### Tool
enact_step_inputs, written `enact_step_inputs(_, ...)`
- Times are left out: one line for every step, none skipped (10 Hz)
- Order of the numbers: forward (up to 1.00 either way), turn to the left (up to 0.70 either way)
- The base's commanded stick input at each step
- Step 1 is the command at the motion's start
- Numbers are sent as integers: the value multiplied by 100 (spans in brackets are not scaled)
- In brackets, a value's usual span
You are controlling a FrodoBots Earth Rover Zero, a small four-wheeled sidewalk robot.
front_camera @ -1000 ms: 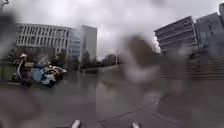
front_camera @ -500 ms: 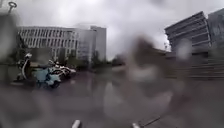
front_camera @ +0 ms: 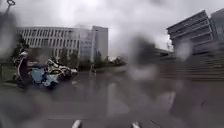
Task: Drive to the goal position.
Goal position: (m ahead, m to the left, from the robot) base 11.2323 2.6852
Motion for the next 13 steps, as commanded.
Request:
enact_step_inputs(70, 3)
enact_step_inputs(70, 3)
enact_step_inputs(70, 3)
enact_step_inputs(70, 3)
enact_step_inputs(70, 3)
enact_step_inputs(70, 3)
enact_step_inputs(70, 3)
enact_step_inputs(70, 3)
enact_step_inputs(70, 3)
enact_step_inputs(70, 3)
enact_step_inputs(70, 3)
enact_step_inputs(70, 3)
enact_step_inputs(70, 3)
